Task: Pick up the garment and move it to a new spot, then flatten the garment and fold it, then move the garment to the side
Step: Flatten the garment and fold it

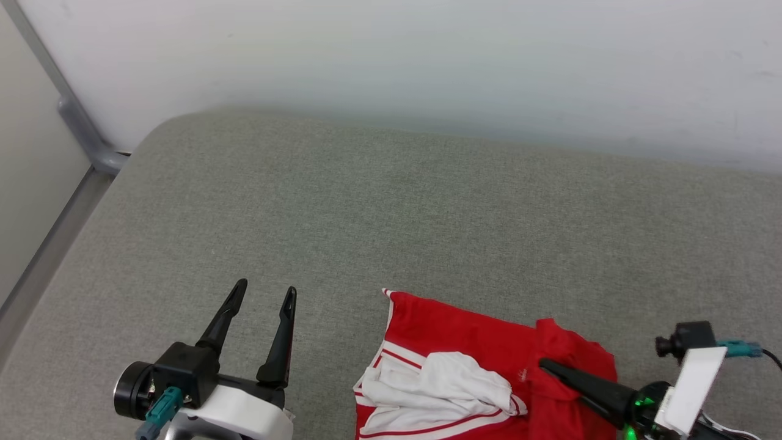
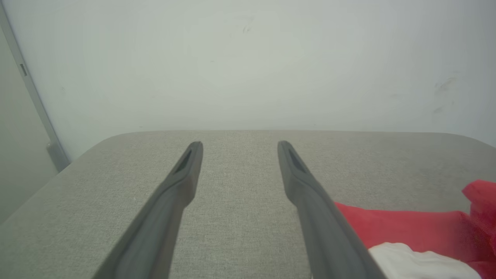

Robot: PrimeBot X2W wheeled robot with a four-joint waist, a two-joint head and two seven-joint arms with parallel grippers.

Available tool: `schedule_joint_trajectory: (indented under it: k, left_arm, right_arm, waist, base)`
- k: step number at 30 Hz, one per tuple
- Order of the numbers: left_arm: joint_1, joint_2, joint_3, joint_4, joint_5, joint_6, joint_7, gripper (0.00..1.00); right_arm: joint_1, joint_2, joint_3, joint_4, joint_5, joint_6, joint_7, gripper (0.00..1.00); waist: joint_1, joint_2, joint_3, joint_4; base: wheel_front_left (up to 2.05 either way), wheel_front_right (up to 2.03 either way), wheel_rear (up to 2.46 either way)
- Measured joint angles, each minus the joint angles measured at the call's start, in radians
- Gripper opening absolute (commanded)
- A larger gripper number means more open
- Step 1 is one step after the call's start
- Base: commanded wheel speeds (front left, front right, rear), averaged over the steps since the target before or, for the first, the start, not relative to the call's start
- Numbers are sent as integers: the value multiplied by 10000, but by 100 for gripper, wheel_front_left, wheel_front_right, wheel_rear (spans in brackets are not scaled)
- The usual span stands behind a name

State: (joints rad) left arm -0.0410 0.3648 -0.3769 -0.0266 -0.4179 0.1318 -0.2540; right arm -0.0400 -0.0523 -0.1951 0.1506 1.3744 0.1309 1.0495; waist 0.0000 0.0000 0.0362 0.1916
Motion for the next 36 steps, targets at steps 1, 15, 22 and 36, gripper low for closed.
schedule_joint_trajectory:
  k: [1, 15, 22, 36]
  left_arm:
    - [-17, -6, -23, 4, 0, -10, 0, 100]
    - [-679, -389, -61, 274, -17, -311, -46, 100]
    - [-820, -610, 75, 502, 12, -460, -61, 100]
    - [-825, -826, 360, 604, 339, -704, -63, 100]
  right_arm:
    - [-68, 2, 372, 27, 215, 0, -217, 0]
    - [-1623, 17, 3939, 1373, 251, 0, -3262, 0]
    - [-1907, 13, 4376, 2010, -84, -2, -4006, 100]
    - [-2135, -585, 5041, 456, -2115, -2, -6376, 100]
  waist:
    - [0, 0, 19, 48]
    - [1, 0, 870, 859]
    - [1, 0, 1227, 975]
    - [1, 0, 935, 534]
  base:
    - [0, 0, 0]
    - [0, 0, 0]
    - [0, 0, 0]
    - [0, 0, 0]
